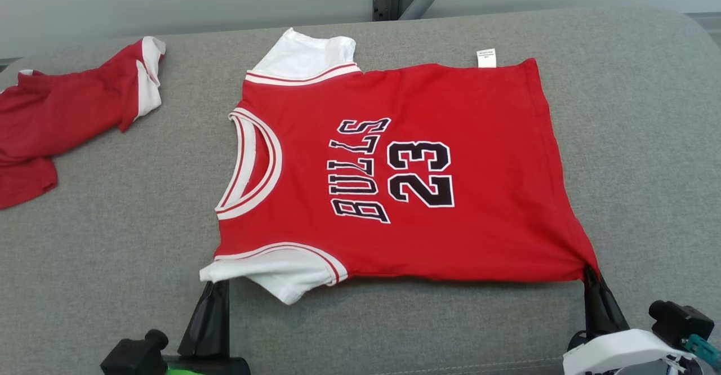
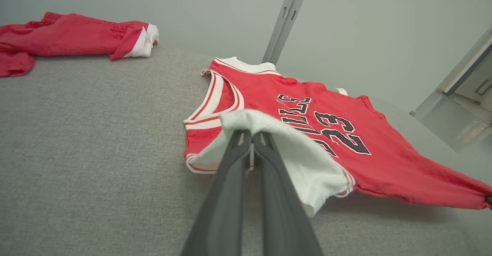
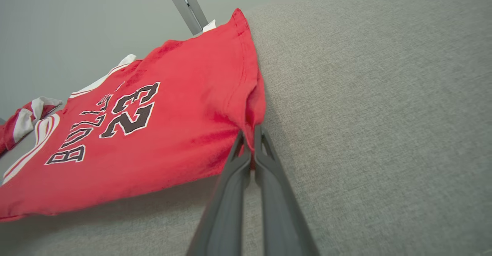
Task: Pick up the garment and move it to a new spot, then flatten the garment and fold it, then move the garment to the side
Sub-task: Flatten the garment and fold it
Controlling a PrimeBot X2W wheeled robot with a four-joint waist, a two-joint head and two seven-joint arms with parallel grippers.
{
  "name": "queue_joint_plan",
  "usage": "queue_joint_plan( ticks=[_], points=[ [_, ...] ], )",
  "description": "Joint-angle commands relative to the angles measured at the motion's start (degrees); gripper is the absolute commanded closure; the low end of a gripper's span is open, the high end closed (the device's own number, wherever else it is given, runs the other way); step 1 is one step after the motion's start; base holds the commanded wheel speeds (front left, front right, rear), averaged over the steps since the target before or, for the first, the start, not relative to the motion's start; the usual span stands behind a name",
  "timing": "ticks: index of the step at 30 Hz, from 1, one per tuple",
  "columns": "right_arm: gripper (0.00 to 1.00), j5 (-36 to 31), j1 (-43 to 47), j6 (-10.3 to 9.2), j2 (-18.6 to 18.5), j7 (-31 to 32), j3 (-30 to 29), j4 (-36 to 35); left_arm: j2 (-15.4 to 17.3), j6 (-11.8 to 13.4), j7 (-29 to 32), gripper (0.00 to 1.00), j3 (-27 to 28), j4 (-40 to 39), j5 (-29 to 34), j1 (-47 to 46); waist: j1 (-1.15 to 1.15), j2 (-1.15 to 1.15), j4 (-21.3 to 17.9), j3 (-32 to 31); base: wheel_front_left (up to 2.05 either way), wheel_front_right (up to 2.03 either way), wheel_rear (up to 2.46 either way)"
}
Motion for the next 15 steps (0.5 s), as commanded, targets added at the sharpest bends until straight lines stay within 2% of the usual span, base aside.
queue_joint_plan(
  ticks=[1, 8, 15],
  points=[
    [1.00, 0.38, -1.35, -0.07, -0.16, -0.18, 0.05, 0.84, 0.76, -0.22, -0.19, 1.00, -0.48, 0.91, 0.04, -1.87, 0.00, 0.00, 0.09, 0.04, 0.00, 0.00, 0.00],
    [1.00, 0.23, -7.60, -0.07, -0.15, -0.18, -0.84, 4.71, 1.63, -0.22, -0.19, 1.00, -2.49, 8.43, -0.45, -12.67, 0.00, 0.00, 0.37, 1.40, 0.00, 0.00, 0.00],
    [1.00, 0.35, -15.61, -0.07, -0.15, -0.17, -0.01, 10.09, 0.29, -0.22, -0.16, 1.00, -1.82, 18.51, -0.55, -24.20, 0.00, 0.00, -0.58, 4.03, 0.00, 0.00, 0.00]
  ],
)
